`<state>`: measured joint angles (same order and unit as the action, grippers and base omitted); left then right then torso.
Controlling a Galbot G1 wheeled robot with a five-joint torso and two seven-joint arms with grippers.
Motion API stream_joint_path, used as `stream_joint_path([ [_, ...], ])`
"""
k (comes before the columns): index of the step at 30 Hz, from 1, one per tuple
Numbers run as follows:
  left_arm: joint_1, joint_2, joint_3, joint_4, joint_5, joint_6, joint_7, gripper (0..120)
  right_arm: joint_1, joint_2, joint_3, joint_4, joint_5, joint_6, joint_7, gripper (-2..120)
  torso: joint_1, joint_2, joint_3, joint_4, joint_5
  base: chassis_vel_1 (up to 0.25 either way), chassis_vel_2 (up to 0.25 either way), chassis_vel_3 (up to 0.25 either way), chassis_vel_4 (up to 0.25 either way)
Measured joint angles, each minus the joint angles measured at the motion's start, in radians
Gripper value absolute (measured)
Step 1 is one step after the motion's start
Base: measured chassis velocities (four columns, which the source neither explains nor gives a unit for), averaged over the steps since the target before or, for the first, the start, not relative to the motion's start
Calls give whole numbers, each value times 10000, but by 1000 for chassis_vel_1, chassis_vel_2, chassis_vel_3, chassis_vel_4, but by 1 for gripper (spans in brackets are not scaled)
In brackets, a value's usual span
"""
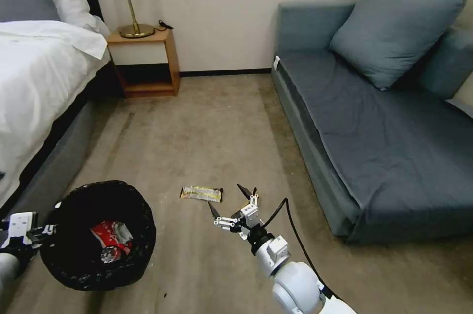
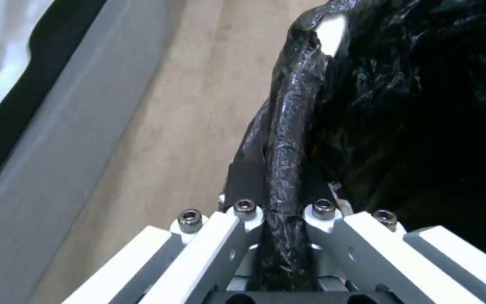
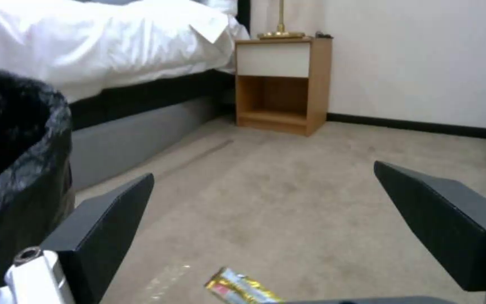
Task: Pick up the trash bin, then pick up the garbage on the floor and place it into the trash bin.
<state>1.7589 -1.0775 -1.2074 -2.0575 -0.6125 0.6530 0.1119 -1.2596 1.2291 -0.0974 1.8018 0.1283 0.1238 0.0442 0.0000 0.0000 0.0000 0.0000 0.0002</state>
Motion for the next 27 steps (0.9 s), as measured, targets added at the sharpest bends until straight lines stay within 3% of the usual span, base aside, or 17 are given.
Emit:
stream_joint_path([
  [8,-67,31,59,55,-8,0,0,3,28,-110,-148,-98,-151,-376,24,100,1,0,1,0,-2,-195,196,198,-198],
  [10,-81,32,63,75,-9,0,0,3,42,-193,-300,-11,-215,-1215,177,100,0,-1,1,0,-1,-152,125,135,-128],
  [11,-81,32,63,75,-9,0,0,3,42,-193,-300,-11,-215,-1215,177,100,0,-1,1,0,-1,-143,125,121,-107],
  [15,-80,30,44,132,-13,0,3,3,296,-287,-703,90,236,-3612,1051,100,1,-1,1,-4,-3,-53,42,40,-47],
  [16,-80,30,44,132,-13,0,3,3,296,-287,-703,90,236,-3612,1051,100,1,-1,1,-4,-3,0,0,0,0],
  [20,-48,60,-19,206,-12,-2,8,3,955,53,-946,-74,2654,-6477,2928,100,0,0,0,2,-3,0,0,0,0],
  [21,-48,60,-19,206,-12,-2,8,3,955,53,-946,-74,2654,-6477,2928,100,0,0,0,2,-3,0,0,0,0],
  [25,-46,78,-26,209,-16,-5,9,3,1780,596,-801,-763,5543,-8350,4720,100,0,-1,0,3,-2,0,0,0,0],
  [27,-50,77,-26,210,-16,-6,9,3,1898,661,-761,-895,5926,-8506,4895,100,1,0,0,1,-2,0,0,0,0],
])
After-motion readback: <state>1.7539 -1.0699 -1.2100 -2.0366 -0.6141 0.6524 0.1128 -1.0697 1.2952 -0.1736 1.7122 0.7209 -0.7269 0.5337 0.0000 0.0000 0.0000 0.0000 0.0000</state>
